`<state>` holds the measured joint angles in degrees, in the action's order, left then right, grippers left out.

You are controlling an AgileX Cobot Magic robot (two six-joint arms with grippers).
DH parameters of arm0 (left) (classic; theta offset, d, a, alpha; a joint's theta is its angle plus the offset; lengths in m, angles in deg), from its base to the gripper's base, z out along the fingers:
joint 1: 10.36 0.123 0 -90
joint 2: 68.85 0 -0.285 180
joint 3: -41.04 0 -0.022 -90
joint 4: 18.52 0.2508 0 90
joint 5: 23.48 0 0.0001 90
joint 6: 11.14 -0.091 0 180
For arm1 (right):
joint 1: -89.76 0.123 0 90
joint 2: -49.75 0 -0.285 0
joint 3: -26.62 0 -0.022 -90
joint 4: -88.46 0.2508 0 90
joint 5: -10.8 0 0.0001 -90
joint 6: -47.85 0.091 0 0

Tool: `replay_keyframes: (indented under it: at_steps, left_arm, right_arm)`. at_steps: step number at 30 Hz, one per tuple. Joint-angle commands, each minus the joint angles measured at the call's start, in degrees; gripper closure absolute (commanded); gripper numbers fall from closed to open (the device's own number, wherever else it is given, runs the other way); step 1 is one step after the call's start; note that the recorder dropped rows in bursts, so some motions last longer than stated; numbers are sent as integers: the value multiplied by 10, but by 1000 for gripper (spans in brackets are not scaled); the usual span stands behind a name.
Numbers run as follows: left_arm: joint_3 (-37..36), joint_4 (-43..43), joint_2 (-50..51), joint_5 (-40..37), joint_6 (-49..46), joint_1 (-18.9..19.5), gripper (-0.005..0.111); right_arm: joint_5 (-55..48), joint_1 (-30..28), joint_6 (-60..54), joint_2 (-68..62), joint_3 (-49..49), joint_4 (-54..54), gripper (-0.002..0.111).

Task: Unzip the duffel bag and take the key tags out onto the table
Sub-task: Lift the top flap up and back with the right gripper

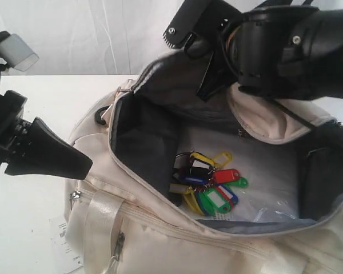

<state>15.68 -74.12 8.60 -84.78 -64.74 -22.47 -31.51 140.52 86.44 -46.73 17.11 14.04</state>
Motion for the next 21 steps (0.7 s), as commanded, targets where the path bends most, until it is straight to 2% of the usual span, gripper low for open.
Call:
replay_keyframes:
  at_steps: [1, 4, 6, 9, 12, 21]
  left_arm:
    - [-4, -19, -9, -12, -4, 0, 107]
    - [-4, -24, -10, -12, -7, 0, 107]
    - [-4, -26, -10, -12, -10, 0, 107]
    - [-4, -33, -10, -12, -19, 0, 107]
    - [-4, -35, -10, -12, -19, 0, 107]
    - [-4, -39, -10, -17, -19, 0, 107]
  right_arm:
    - [38, -54, 17, -71, 67, -21, 108]
    - [37, -75, 17, -118, 109, -19, 105]
    - [27, -80, 17, -142, 128, -12, 95]
    - [-6, -80, 12, -168, 152, 12, 66]
    - [-49, -80, 11, -172, 164, 4, 44]
    - [-130, -80, 4, -113, 176, -34, 45]
